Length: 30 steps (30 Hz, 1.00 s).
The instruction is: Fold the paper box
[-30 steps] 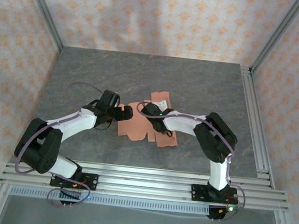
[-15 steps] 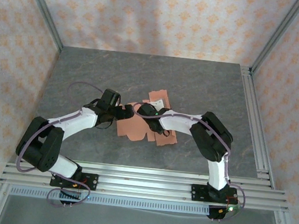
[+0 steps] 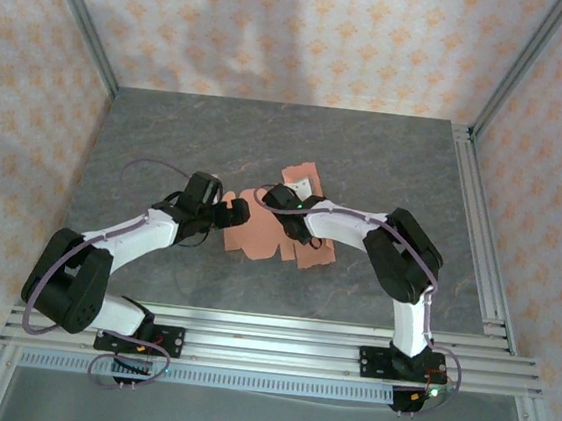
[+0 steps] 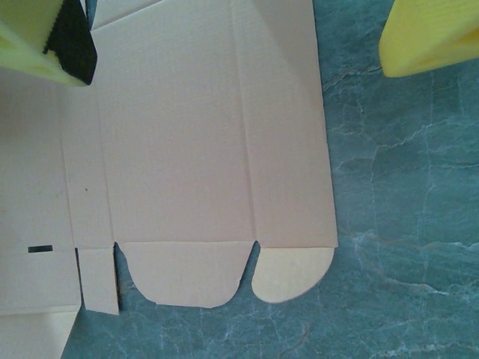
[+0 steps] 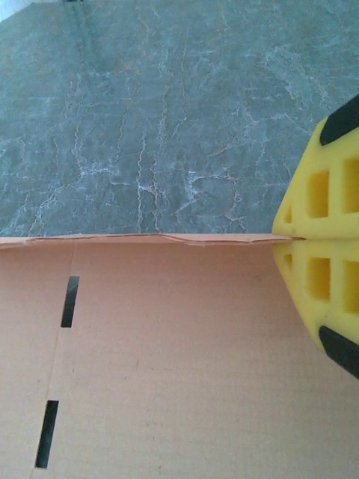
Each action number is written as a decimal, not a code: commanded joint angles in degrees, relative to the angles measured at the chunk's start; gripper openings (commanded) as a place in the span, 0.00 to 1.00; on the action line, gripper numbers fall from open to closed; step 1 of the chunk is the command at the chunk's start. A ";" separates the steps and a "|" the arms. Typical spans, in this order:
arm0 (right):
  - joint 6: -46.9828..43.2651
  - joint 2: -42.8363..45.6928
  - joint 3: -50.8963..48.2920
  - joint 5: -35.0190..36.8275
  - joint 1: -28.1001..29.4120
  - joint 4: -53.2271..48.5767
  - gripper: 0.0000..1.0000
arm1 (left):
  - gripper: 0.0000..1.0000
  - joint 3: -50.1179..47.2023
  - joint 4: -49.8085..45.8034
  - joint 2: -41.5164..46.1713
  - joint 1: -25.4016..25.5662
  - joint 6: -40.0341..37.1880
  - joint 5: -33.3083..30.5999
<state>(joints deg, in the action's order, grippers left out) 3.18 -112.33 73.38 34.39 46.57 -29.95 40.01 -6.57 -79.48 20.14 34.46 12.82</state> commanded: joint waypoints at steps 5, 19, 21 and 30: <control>-1.47 -2.29 3.78 4.77 0.39 -3.87 0.05 | 0.98 0.96 1.64 0.52 -0.23 -1.13 -1.01; -3.49 -3.21 3.95 5.95 0.91 -3.88 0.06 | 0.99 -1.76 2.17 4.56 -0.19 -0.53 -2.07; -3.21 -5.54 5.99 9.27 1.83 -6.23 0.06 | 0.99 -2.36 2.00 5.10 -0.19 -0.44 -2.57; -2.54 2.91 -1.79 -3.39 -1.82 2.45 0.08 | 0.98 -2.84 1.54 5.57 -0.19 0.30 -2.99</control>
<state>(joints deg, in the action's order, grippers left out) 0.93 -114.04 73.89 34.41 46.30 -30.11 37.85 -5.02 -75.13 20.14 34.48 11.49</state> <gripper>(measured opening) 0.070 0.985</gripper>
